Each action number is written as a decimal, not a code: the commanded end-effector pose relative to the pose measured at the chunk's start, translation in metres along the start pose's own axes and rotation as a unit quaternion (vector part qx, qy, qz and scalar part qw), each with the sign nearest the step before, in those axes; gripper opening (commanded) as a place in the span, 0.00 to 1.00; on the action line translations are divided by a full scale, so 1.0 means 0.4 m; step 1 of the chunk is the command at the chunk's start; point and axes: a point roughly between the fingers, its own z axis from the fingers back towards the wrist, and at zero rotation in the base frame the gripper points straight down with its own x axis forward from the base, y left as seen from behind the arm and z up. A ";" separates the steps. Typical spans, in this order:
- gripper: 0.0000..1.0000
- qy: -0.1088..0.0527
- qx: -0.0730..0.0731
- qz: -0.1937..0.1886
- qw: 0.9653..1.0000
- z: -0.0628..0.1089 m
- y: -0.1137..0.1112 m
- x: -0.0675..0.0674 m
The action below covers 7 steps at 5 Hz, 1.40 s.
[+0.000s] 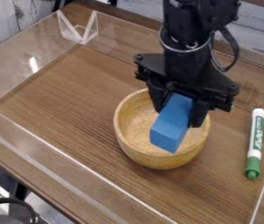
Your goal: Put the blue block in the brown bowl
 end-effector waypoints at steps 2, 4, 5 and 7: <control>0.00 -0.017 -0.012 0.007 1.000 0.001 -0.018 0.014; 0.00 -0.016 -0.015 0.015 1.000 -0.010 -0.026 0.012; 0.00 -0.014 -0.015 0.018 1.000 -0.014 -0.028 0.011; 1.00 -0.007 -0.017 0.018 1.000 -0.027 -0.040 0.004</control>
